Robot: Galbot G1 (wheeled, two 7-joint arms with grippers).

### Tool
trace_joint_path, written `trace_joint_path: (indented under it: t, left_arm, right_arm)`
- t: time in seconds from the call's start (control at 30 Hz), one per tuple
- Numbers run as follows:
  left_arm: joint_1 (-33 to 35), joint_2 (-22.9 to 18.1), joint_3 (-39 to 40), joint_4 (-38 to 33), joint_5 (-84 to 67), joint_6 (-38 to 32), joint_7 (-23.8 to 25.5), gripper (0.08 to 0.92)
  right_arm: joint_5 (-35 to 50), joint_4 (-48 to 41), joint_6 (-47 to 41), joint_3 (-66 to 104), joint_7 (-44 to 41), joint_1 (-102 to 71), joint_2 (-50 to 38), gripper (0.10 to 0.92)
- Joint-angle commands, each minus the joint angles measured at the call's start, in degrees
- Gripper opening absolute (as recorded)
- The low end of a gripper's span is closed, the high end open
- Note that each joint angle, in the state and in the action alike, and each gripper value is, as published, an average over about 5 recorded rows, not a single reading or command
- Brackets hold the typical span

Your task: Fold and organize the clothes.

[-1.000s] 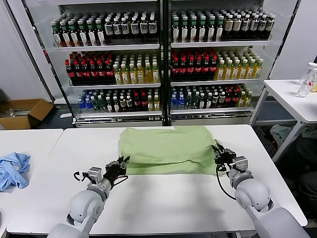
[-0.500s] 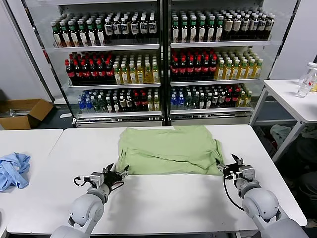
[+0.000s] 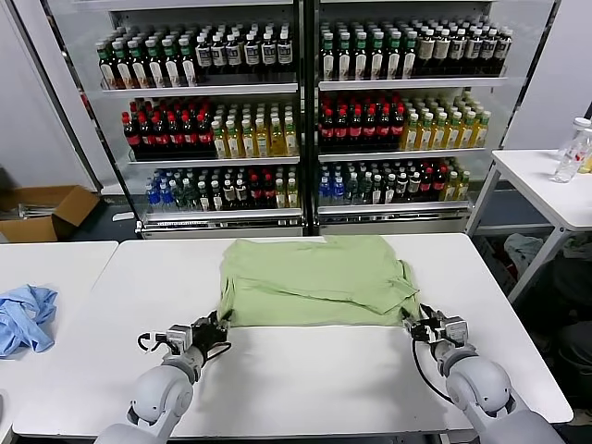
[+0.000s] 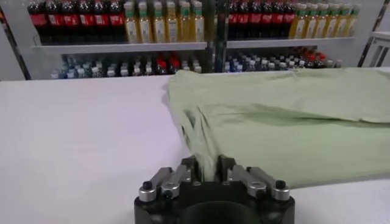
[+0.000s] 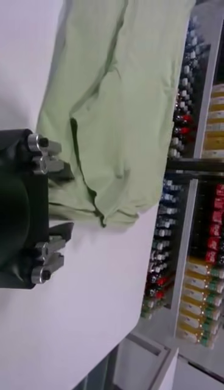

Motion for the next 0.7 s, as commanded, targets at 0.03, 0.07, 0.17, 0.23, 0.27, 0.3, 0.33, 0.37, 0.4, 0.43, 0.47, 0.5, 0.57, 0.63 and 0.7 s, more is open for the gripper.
trace_joint_path:
  t: [0.03,0.07,0.17,0.23,0.27,0.3,0.33,0.37,0.4,0.43,0.47,0.5,0.57,0.63,0.7]
  left_arm:
    - [6.89,0.75,-2.68,-7.45,-3.16,0.71,0.25,0.203]
    - [8.57,0.97,-3.29,-9.43,-3.30,0.86,0.09,0.177]
    - [14.26,1.64,-5.52,-15.22,-3.42,1.36,-0.46,0.111]
    - [18.47,1.98,-7.63,-19.42,-3.51,1.65,-0.77,0.092]
    - [20.69,2.05,-8.93,-21.66,-3.52,1.82,-0.95,0.092]
    - [22.98,2.00,-10.25,-23.93,-3.44,2.03,-1.16,0.091]
    - [24.93,1.90,-11.26,-25.68,-3.22,2.22,-1.32,0.091]
    - [27.09,1.71,-12.35,-27.52,-2.75,2.39,-1.46,0.091]
    - [29.38,1.45,-13.28,-29.22,-2.09,2.56,-1.56,0.091]
    - [31.45,1.19,-14.02,-30.52,-1.36,2.70,-1.60,0.091]
    - [33.53,0.95,-14.74,-31.71,-0.51,2.83,-1.52,0.091]
    - [35.52,0.73,-15.46,-32.95,0.42,3.05,-1.39,0.091]
    - [38.39,0.57,-16.79,-34.91,2.08,3.49,-1.13,0.091]
    - [39.82,0.80,-18.03,-36.74,3.09,3.79,-0.92,0.091]
    - [39.40,1.60,-19.42,-37.82,3.12,3.79,-0.93,0.110]
  right_arm:
    - [2.57,8.08,0.47,2.44,-0.24,-7.56,-2.83,0.340]
    - [2.53,10.41,0.70,3.82,-0.17,-9.98,-3.23,0.314]
    - [2.03,17.04,1.13,8.35,-0.01,-17.53,-3.74,0.228]
    - [1.26,20.67,1.33,11.18,0.10,-22.27,-3.71,0.174]
    - [0.37,22.57,1.63,12.73,0.07,-25.06,-3.62,0.154]
    - [-0.68,24.43,2.00,14.14,0.02,-27.78,-3.48,0.143]
    - [-1.76,25.94,2.35,15.18,-0.06,-30.20,-3.32,0.132]
    - [-3.03,27.62,2.63,16.29,-0.21,-32.92,-3.13,0.129]
    - [-4.43,29.30,2.80,17.31,-0.41,-35.56,-2.91,0.129]
    - [-5.39,30.51,2.58,17.87,-0.52,-37.46,-2.71,0.129]
    - [-6.37,31.81,1.80,18.40,-0.62,-39.18,-2.46,0.129]
    - [-7.30,33.19,0.99,18.91,-0.73,-40.82,-2.21,0.129]
    - [-8.57,35.39,-0.30,19.57,-0.78,-42.36,-1.78,0.139]
    - [-9.13,37.03,-0.36,20.18,-0.76,-42.26,-1.53,0.173]
    - [-7.91,37.59,0.51,20.77,-0.30,-39.69,-1.59,0.221]
